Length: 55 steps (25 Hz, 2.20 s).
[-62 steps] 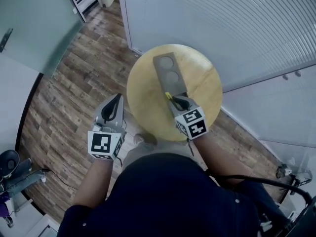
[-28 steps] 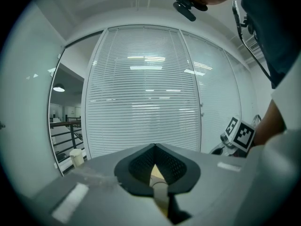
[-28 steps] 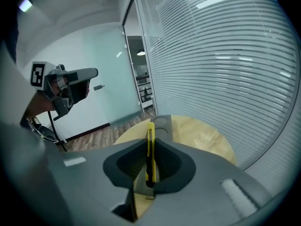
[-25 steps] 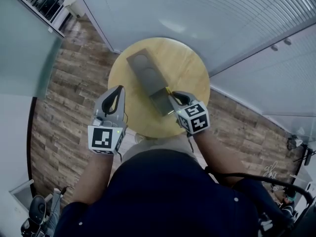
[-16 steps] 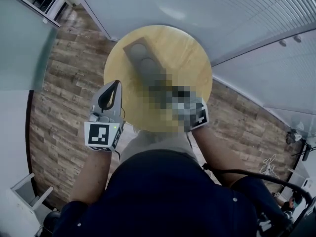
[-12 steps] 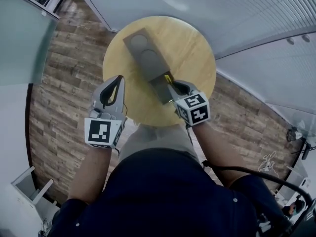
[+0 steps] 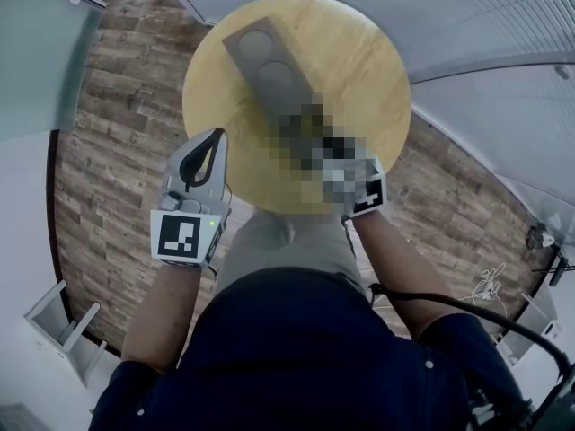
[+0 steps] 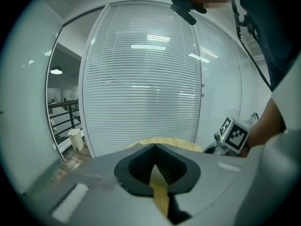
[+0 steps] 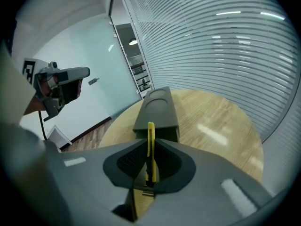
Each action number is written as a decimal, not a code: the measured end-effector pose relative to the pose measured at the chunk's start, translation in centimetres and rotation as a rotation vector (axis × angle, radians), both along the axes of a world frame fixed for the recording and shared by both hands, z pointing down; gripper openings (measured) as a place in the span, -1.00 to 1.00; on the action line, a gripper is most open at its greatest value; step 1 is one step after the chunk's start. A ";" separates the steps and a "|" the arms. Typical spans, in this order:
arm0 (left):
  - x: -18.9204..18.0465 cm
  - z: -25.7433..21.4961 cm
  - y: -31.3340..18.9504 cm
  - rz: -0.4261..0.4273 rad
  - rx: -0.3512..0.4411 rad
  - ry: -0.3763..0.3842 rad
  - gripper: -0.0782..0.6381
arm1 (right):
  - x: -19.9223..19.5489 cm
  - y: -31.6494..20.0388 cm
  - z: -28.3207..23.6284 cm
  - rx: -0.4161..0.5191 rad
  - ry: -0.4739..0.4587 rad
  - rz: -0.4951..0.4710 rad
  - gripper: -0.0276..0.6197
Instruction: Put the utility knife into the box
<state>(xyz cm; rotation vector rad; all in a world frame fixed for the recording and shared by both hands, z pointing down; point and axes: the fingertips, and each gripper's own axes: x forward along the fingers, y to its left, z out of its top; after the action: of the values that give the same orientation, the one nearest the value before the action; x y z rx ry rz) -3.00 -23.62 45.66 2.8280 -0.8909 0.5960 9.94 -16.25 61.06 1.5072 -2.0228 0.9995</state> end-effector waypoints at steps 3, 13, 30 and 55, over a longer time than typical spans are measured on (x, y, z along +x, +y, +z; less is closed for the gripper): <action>-0.3 0.5 0.0 -0.005 -0.007 -0.011 -0.77 | -0.1 -0.3 0.7 -0.003 -0.001 -0.007 -0.75; -1.8 1.7 0.2 -0.034 -0.035 -0.033 -0.77 | -0.5 -0.3 1.9 -0.025 0.014 -0.018 -0.55; -3.9 -3.3 2.4 -0.048 0.055 0.028 -0.77 | -2.7 0.7 -3.0 0.047 0.034 -0.037 -0.53; -3.6 -13.6 3.8 -0.055 0.245 0.163 -0.77 | 1.4 2.3 -22.3 0.565 0.112 0.095 -0.75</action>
<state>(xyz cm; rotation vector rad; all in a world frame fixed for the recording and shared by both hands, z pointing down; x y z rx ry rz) -6.58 -19.82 32.09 2.9984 -1.0723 0.2590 11.33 -13.97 38.74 1.8989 -2.2810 0.3647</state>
